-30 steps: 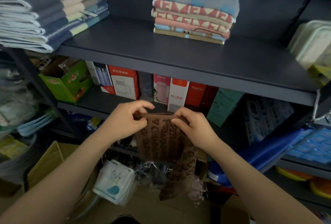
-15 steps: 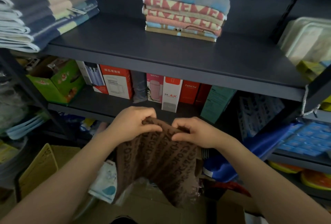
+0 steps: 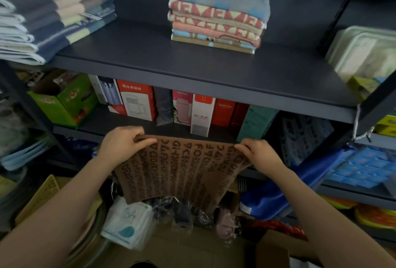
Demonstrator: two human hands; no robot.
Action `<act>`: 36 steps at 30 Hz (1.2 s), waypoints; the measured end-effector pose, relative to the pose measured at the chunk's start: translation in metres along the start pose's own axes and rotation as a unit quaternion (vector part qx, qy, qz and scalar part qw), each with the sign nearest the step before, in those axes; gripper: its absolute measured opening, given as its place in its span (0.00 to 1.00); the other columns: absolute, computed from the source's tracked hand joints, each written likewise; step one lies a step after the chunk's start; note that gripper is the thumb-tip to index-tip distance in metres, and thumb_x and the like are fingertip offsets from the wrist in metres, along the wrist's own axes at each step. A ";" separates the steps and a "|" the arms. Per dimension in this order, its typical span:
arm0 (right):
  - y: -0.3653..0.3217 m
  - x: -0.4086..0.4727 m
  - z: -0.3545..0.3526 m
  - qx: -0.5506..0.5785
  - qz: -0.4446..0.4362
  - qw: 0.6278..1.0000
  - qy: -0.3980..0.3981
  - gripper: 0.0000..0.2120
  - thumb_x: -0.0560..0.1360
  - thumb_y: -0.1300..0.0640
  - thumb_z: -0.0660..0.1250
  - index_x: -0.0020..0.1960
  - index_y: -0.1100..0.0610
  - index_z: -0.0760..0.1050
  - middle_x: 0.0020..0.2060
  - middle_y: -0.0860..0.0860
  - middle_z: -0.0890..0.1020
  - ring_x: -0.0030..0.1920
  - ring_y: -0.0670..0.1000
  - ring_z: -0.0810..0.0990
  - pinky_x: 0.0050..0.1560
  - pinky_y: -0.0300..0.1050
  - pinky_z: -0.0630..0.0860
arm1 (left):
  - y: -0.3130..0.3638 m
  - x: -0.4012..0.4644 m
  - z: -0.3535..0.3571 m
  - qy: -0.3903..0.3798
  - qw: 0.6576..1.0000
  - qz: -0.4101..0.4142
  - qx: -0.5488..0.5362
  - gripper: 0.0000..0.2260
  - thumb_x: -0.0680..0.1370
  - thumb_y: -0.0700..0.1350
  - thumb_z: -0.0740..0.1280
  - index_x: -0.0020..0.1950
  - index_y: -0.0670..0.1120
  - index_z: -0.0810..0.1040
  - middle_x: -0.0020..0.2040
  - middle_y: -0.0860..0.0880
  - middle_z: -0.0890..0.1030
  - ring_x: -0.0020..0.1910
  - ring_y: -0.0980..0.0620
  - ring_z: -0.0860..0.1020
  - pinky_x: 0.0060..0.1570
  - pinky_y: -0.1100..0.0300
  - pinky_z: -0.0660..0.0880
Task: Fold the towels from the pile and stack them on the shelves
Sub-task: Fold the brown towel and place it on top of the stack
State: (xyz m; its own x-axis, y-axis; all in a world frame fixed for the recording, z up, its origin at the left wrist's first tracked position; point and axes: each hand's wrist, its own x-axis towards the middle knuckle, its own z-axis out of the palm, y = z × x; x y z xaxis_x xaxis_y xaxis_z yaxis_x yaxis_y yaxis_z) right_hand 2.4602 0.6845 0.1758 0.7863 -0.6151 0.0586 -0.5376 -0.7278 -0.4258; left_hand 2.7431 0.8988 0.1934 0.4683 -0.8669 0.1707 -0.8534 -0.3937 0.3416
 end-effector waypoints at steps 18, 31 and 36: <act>-0.084 -0.018 -0.027 0.508 0.193 0.834 -0.091 0.04 0.77 0.63 0.63 0.50 0.56 0.70 0.44 0.58 0.82 0.44 0.54 0.83 0.42 0.49 0.81 | 0.043 0.016 -0.013 -0.051 0.919 -0.162 -0.356 0.12 0.78 0.49 0.63 0.44 0.43 0.80 0.42 0.46 0.81 0.44 0.48 0.78 0.42 0.59 0.70; -0.156 -0.032 -0.049 0.535 0.022 0.844 0.033 0.10 0.77 0.67 0.60 0.47 0.57 0.79 0.39 0.51 0.84 0.42 0.48 0.83 0.41 0.38 0.79 | 0.123 -0.016 -0.050 -0.145 0.752 -0.089 -0.637 0.05 0.72 0.42 0.67 0.45 0.47 0.80 0.38 0.49 0.83 0.39 0.52 0.81 0.38 0.62 0.78; -0.147 -0.032 -0.044 0.681 0.054 0.728 0.048 0.11 0.76 0.70 0.57 0.50 0.62 0.78 0.39 0.54 0.84 0.43 0.51 0.83 0.47 0.44 0.81 | 0.114 -0.027 -0.046 -0.140 0.667 -0.068 -0.729 0.15 0.66 0.35 0.65 0.52 0.44 0.78 0.42 0.48 0.83 0.41 0.53 0.82 0.42 0.62 0.79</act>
State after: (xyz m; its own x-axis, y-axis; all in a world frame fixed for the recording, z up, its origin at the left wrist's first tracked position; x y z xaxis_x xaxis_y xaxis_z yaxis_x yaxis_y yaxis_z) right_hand 2.5012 0.7979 0.2762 0.7010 -0.7131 -0.0073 0.2580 0.2631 -0.9296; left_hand 2.6438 0.8913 0.2697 0.2830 -0.9570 -0.0629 0.4178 0.0639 0.9063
